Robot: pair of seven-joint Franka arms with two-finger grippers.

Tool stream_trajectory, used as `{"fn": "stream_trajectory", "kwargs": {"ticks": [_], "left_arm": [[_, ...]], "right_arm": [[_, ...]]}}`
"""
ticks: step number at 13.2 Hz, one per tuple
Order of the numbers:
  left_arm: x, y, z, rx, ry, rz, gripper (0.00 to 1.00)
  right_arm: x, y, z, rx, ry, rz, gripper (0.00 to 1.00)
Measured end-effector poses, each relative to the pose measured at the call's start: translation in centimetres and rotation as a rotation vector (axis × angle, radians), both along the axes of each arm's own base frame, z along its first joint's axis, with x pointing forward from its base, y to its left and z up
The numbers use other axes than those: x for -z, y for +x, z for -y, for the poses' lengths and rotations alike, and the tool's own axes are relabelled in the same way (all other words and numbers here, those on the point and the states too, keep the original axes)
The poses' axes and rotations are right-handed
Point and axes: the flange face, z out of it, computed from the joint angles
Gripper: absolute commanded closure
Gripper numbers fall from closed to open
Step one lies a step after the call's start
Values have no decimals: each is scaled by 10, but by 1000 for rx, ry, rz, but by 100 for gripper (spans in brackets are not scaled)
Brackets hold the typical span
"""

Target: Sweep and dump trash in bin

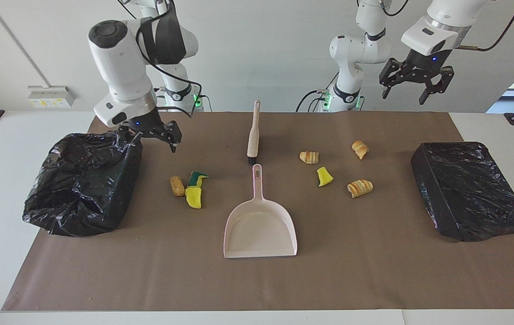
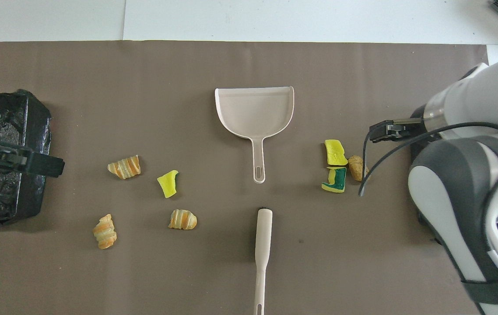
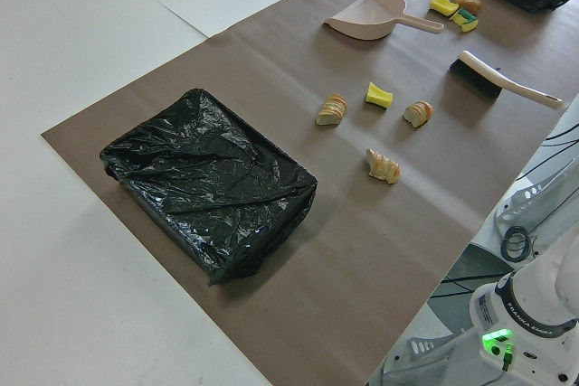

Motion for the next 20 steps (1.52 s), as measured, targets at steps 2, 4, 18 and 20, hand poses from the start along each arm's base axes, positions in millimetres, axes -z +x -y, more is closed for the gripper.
{"fn": "stream_trajectory", "kwargs": {"ticks": [2, 4, 18, 20], "left_arm": [[23, -16, 32, 41, 6, -17, 0], [54, -41, 69, 37, 10, -17, 0], [236, -212, 232, -68, -11, 21, 0], [261, -234, 246, -86, -20, 25, 0]], "right_arm": [[40, 18, -41, 8, 8, 32, 0], [72, 28, -81, 42, 14, 26, 0], [155, 14, -243, 34, 7, -33, 0], [154, 11, -243, 34, -6, -59, 0]]}}
